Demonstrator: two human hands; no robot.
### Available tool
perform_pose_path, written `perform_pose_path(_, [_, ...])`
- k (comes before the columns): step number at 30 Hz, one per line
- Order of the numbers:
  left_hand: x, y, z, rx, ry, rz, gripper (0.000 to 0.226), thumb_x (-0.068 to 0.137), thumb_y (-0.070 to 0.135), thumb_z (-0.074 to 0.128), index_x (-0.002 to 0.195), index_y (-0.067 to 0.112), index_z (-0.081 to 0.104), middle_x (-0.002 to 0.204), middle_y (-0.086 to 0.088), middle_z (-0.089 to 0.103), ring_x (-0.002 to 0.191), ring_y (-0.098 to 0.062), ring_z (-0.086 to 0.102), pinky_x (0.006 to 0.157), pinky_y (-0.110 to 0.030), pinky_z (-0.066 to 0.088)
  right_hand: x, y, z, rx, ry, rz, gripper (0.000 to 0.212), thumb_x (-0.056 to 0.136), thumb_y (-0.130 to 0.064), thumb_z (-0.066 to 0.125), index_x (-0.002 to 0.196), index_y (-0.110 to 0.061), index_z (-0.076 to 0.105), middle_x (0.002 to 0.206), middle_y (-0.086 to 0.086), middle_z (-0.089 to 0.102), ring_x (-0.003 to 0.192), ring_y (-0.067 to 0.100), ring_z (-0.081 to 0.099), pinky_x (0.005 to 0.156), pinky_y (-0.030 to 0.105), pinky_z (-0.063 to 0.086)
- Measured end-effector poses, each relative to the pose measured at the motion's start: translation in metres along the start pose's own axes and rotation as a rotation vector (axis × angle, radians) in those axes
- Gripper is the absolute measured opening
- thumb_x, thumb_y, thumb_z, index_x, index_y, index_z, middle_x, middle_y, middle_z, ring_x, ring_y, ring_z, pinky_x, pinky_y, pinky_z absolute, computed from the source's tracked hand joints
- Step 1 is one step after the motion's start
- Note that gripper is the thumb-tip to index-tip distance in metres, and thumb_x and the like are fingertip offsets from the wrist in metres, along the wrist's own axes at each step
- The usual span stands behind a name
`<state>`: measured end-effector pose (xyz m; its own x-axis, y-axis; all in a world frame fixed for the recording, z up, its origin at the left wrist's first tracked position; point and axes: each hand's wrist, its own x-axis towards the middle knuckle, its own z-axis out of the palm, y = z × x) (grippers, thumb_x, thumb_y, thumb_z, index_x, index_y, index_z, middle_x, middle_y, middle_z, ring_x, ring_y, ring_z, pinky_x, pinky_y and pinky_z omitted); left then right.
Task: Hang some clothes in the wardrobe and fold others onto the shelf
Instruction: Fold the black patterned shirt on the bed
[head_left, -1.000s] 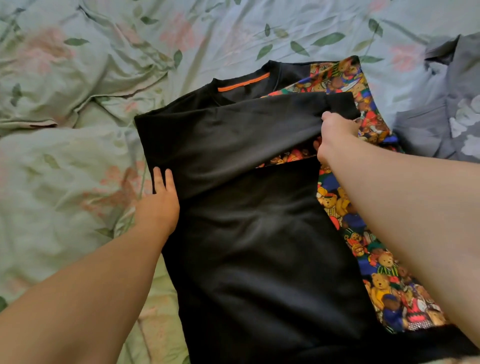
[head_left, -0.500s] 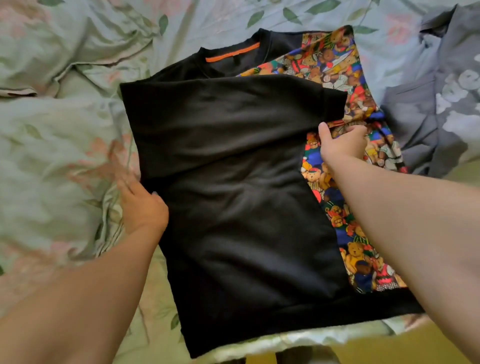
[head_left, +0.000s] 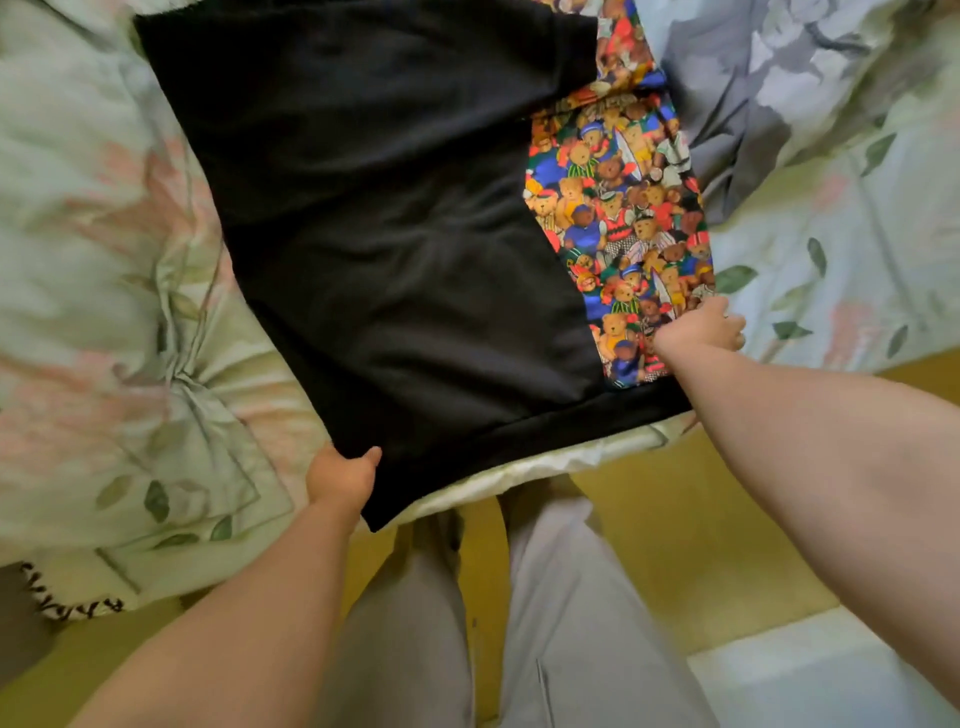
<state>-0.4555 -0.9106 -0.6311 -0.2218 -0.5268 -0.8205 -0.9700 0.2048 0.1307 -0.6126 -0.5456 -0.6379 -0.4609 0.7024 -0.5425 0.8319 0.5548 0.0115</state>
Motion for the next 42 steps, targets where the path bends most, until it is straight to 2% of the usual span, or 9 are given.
perform_pose_path(12, [0.006,-0.040,-0.019,0.011,-0.128,-0.004,0.047,0.089,0.007,0.072,0.133,0.005,0.055,0.126,-0.014,0.062,0.115,-0.038,0.060,0.101,-0.052,0.049,0.024,0.073,-0.013,-0.152,-0.150,-0.092,0.045,0.101,-0.020,0.050,0.138,0.004,0.040,0.141,0.028,0.048,0.132,0.043,0.045,0.103,0.041,0.040])
perform_pose_path(17, [0.002,-0.034,-0.009,0.307,-0.037,0.076,0.041,0.092,0.015,0.069,0.130,0.005,0.058,0.124,-0.018,0.065,0.114,-0.040,0.060,0.097,-0.046,0.050,0.018,0.071,-0.009,-0.225,-0.123,-0.091,0.046,0.092,-0.005,0.052,0.137,-0.003,0.041,0.138,0.024,0.049,0.127,0.042,0.049,0.101,0.045,0.043])
perform_pose_path(22, [0.001,-0.014,-0.007,0.658,-0.073,0.059,0.037,0.094,0.032,0.065,0.122,0.009,0.061,0.103,-0.011,0.066,0.099,-0.033,0.064,0.084,-0.038,0.054,0.013,0.056,0.002,-0.243,-0.028,0.014,0.061,0.088,-0.018,0.064,0.141,-0.010,0.034,0.142,0.022,0.041,0.130,0.040,0.042,0.107,0.046,0.033])
perform_pose_path(26, [-0.009,0.044,-0.028,0.946,-0.305,-0.100,0.059,0.099,0.038,0.057,0.145,0.005,0.039,0.139,-0.014,0.052,0.121,-0.028,0.059,0.101,-0.035,0.050,0.008,0.011,-0.001,-0.280,0.188,-0.160,0.074,0.077,-0.024,0.073,0.137,-0.014,0.032,0.138,0.018,0.035,0.125,0.035,0.037,0.100,0.043,0.032])
perform_pose_path(28, [-0.008,0.088,-0.044,0.948,-0.344,-0.150,0.054,0.101,0.026,0.057,0.144,0.000,0.039,0.137,-0.017,0.055,0.115,-0.026,0.064,0.100,-0.035,0.051,0.011,-0.024,-0.005,-0.264,0.208,-0.323,0.069,0.079,-0.026,0.072,0.134,-0.015,0.032,0.138,0.017,0.034,0.124,0.036,0.037,0.099,0.044,0.031])
perform_pose_path(31, [0.019,0.154,-0.062,0.907,-0.205,-0.058,0.033,0.100,0.009,0.052,0.129,-0.006,0.054,0.119,-0.021,0.066,0.106,-0.029,0.069,0.095,-0.036,0.054,0.019,-0.088,-0.017,-0.208,0.207,-0.496,0.061,0.086,-0.023,0.062,0.139,-0.015,0.033,0.142,0.017,0.033,0.129,0.037,0.035,0.104,0.046,0.030])
perform_pose_path(35, [0.044,0.228,-0.086,0.731,0.231,0.228,0.019,0.086,0.009,0.050,0.088,-0.004,0.063,0.087,-0.021,0.068,0.069,-0.035,0.069,0.060,-0.036,0.056,0.033,-0.170,-0.038,-0.160,0.189,-0.635,0.053,0.093,-0.026,0.056,0.139,-0.011,0.035,0.144,0.018,0.033,0.135,0.037,0.032,0.111,0.048,0.029])
perform_pose_path(39, [0.053,0.275,-0.098,0.690,0.468,0.427,0.030,0.087,0.011,0.051,0.116,0.004,0.053,0.116,-0.019,0.057,0.106,-0.041,0.059,0.083,-0.044,0.050,0.049,-0.231,-0.055,-0.170,0.177,-0.710,0.055,0.092,-0.019,0.054,0.142,-0.009,0.034,0.145,0.018,0.033,0.136,0.038,0.032,0.110,0.049,0.032])
perform_pose_path(42, [0.068,0.294,-0.103,0.667,0.538,0.561,0.039,0.092,0.008,0.047,0.131,0.011,0.042,0.137,-0.014,0.040,0.116,-0.042,0.050,0.081,-0.046,0.041,0.061,-0.268,-0.058,-0.171,0.171,-0.768,0.055,0.094,-0.025,0.052,0.144,-0.010,0.033,0.145,0.018,0.034,0.135,0.037,0.032,0.108,0.050,0.034])
